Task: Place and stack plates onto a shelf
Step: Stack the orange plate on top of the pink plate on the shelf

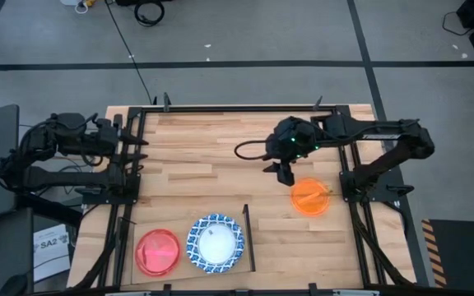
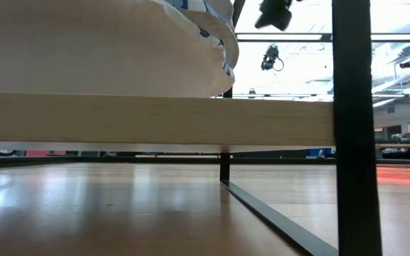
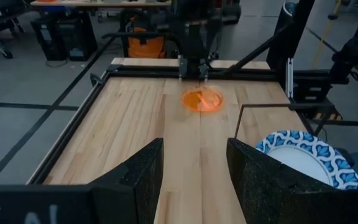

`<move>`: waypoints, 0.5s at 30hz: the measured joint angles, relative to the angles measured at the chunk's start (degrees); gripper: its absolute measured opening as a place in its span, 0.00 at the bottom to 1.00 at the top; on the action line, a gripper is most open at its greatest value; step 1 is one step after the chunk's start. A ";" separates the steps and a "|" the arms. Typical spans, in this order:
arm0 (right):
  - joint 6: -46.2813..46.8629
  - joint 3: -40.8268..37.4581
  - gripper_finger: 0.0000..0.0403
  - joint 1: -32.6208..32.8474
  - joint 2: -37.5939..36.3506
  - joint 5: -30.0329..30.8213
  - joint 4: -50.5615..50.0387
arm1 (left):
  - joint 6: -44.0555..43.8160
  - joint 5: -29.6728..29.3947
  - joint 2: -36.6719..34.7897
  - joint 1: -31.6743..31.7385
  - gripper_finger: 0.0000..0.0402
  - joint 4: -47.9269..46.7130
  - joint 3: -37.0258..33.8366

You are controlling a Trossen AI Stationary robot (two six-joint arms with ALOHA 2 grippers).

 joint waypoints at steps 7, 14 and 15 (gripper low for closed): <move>3.13 -12.00 0.48 -0.21 -7.83 1.82 2.48 | -0.14 0.04 -0.08 -0.02 0.46 3.67 -1.61; 7.22 -21.44 0.48 -0.21 -15.46 2.82 4.76 | 0.17 0.02 -0.42 -0.02 0.46 21.63 -14.71; 7.77 -22.55 0.48 -0.21 -16.44 2.82 4.73 | 0.16 0.02 -0.40 -0.02 0.46 23.12 -16.54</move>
